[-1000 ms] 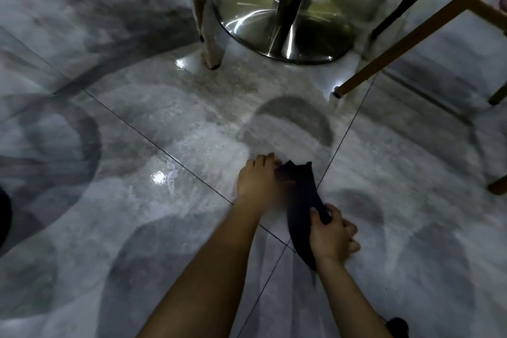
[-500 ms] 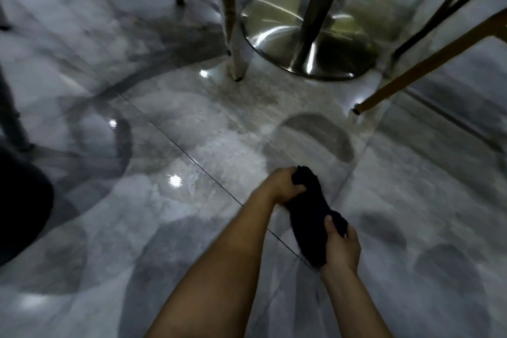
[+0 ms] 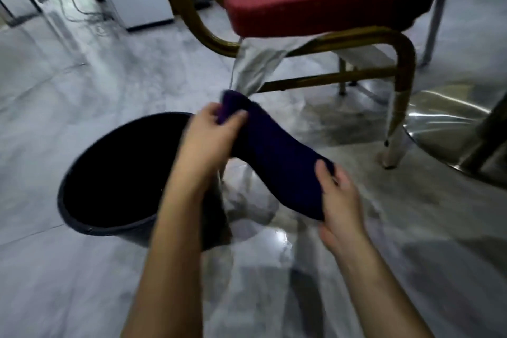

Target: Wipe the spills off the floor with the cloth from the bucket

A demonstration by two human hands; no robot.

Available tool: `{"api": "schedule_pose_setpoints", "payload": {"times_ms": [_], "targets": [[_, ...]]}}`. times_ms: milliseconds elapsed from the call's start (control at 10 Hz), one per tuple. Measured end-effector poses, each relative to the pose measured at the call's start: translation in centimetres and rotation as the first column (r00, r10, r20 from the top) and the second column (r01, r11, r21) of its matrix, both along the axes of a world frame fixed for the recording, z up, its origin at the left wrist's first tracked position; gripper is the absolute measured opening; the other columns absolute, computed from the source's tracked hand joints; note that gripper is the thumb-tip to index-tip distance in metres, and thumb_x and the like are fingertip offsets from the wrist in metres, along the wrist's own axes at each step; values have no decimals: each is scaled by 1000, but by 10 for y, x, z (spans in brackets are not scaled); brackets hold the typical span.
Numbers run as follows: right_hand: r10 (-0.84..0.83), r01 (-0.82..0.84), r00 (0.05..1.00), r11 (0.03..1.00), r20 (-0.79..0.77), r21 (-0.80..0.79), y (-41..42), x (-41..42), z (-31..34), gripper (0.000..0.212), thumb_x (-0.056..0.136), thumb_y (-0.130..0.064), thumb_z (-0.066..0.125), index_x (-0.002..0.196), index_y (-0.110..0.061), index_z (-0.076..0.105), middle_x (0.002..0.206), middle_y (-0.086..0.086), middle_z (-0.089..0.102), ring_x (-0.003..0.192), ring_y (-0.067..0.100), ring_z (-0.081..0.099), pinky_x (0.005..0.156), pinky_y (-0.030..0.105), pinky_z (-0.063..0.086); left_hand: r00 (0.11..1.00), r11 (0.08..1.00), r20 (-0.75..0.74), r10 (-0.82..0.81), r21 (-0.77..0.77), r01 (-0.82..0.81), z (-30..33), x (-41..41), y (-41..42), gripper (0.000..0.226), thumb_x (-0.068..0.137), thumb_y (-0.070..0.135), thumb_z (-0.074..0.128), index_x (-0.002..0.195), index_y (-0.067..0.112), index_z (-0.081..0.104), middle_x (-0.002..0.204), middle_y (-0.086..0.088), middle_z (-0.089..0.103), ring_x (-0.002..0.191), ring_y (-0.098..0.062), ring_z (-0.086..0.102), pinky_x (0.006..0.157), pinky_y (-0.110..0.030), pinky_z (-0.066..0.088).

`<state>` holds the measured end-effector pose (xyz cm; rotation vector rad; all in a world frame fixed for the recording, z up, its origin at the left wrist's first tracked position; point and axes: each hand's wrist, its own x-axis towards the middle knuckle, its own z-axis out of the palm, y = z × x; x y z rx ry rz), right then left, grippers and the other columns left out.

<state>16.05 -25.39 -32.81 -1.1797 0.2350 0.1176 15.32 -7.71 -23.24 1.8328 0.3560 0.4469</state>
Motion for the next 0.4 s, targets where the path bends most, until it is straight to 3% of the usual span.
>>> {"api": "schedule_pose_setpoints", "payload": {"times_ms": [100, 200, 300, 400], "targets": [[191, -191, 982, 982, 13, 3, 70, 7, 18, 23, 92, -27, 60, 114, -20, 62, 118, 5, 66, 106, 23, 65, 94, 43, 54, 914, 887, -90, 395, 297, -354, 15, -19, 73, 20, 85, 38, 60, 89, 18, 60, 98, -14, 68, 93, -32, 65, 83, -44, 53], [231, -232, 973, 969, -26, -82, 100, 6, 8, 26, 93, -26, 59, 117, -14, 60, 120, 9, 64, 107, 25, 63, 97, 45, 51, 803, 784, -294, 519, 538, -310, -9, -24, 100, 37, 90, 34, 58, 110, 3, 59, 116, -25, 63, 108, -40, 58, 92, -45, 46], [366, -404, 911, 886, -191, -227, 110, 2, -21, 35, 93, -29, 57, 123, -13, 54, 123, 10, 63, 103, 24, 62, 91, 38, 52, 623, 817, -632, 460, 576, -19, -37, -19, 100, 54, 84, 31, 69, 126, 0, 54, 130, -25, 56, 118, -41, 52, 99, -45, 43], [423, -507, 856, 797, -295, -328, 99, 3, -33, 32, 90, -26, 59, 119, -13, 57, 117, 10, 63, 100, 25, 61, 85, 37, 50, 622, 797, -626, 471, 604, 4, -28, -9, 90, 56, 82, 34, 70, 131, 11, 52, 134, -18, 55, 120, -38, 52, 100, -46, 44]]}}
